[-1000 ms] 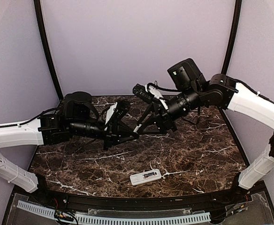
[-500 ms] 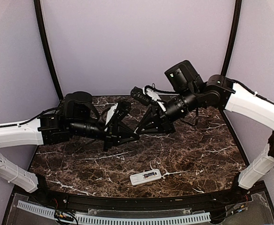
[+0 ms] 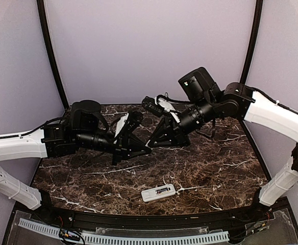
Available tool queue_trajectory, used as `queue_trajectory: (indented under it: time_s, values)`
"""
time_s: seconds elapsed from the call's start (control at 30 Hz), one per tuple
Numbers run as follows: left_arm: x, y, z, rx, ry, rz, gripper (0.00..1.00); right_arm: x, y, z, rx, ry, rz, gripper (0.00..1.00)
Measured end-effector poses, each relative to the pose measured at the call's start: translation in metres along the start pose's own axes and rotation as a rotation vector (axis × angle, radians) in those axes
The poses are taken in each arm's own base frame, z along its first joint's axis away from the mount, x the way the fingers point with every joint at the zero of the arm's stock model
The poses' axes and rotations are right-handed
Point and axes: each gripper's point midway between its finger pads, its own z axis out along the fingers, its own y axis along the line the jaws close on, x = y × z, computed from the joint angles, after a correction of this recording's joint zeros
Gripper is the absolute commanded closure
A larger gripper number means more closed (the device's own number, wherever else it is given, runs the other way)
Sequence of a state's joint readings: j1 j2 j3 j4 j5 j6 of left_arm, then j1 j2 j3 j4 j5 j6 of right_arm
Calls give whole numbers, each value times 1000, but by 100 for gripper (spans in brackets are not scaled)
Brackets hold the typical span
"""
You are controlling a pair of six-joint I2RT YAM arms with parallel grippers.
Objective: Load the batteries into the remote control
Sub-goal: Pass from the left arm to the right
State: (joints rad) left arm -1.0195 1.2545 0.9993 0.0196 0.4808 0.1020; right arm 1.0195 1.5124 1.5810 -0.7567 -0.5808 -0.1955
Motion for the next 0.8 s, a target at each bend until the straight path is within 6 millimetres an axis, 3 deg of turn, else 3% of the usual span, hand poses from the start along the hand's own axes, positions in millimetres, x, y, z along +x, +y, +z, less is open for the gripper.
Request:
queue_trajectory:
  time_s: [0.2, 0.43, 0.47, 0.5, 0.63, 0.8]
  values:
    - [2, 0, 0, 2, 9, -5, 100, 2, 0, 2, 5, 6, 3, 100]
    - [6, -1, 1, 10, 23, -17, 100, 4, -3, 4, 13, 16, 7, 100]
    - [7, -1, 1, 9, 24, -18, 96, 5, -4, 4, 14, 17, 8, 100]
    - [7, -1, 1, 8, 26, -19, 83, 5, -4, 4, 15, 17, 9, 100]
    - [6, 3, 1, -15, 23, -4, 48, 12, -9, 7, 39, 34, 42, 100]
    - [5, 11, -4, -72, 20, 21, 35, 35, -19, 14, 79, 82, 127, 100]
